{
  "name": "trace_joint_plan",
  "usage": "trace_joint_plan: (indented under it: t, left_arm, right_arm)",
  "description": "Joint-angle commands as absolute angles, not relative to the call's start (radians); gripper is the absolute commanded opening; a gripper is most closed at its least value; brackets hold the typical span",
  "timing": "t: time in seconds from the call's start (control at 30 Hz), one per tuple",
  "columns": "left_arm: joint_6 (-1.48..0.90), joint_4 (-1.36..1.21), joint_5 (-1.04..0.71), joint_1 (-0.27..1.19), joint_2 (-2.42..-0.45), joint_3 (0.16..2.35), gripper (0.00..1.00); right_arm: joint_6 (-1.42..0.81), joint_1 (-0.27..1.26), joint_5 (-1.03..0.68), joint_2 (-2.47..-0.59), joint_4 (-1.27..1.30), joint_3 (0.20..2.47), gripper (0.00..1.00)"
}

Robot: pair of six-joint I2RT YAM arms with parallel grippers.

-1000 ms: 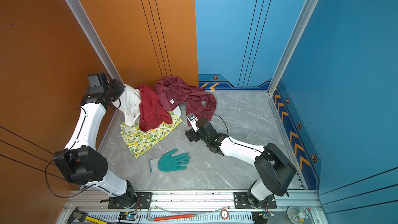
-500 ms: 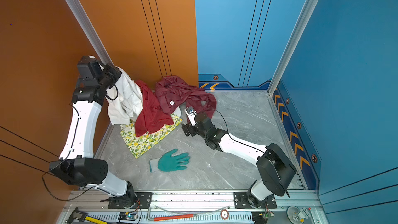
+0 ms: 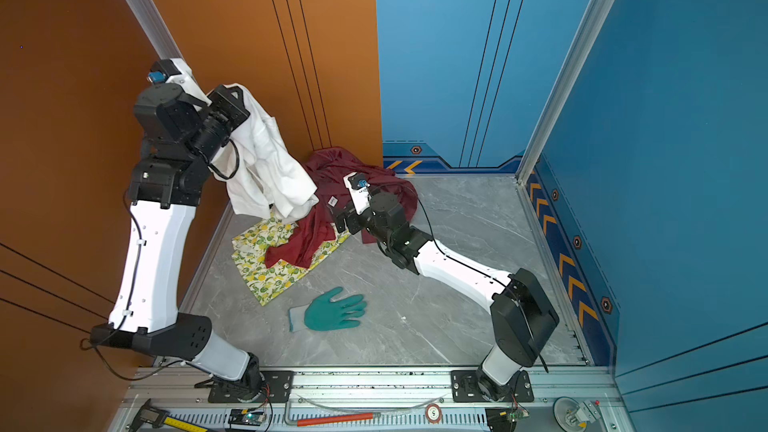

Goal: Pick out a specific cloth from the pile
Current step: 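Raise the white shirt with the left gripper while the right gripper grasps it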

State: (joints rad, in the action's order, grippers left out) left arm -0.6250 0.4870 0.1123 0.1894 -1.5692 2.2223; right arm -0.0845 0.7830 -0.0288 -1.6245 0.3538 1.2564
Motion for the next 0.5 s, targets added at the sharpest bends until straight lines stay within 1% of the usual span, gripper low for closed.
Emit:
trace_joint_plan:
  t: [0.0, 0.13, 0.23, 0.47]
  left_arm:
    - [-0.537, 0.464, 0.149, 0.284, -1.585, 2.268, 0.00]
    - [-0.509, 0.467, 0.134, 0.372, -1.572, 2.218, 0.00]
    - [-0.497, 0.466, 0.120, 0.416, -1.550, 2.159, 0.00]
    - [-0.488, 0.465, 0.070, 0.482, -1.498, 2.027, 0.00]
  right_arm:
    - [-0.160, 0.771, -0.138, -1.641, 0.525, 1.282, 1.00]
    - [-0.175, 0.769, -0.159, -1.643, 0.623, 1.276, 1.00]
    - [-0.154, 0.763, -0.142, -1.639, 0.648, 1.270, 1.00]
    - [-0.113, 0.744, -0.103, -1.653, 0.673, 1.260, 1.00]
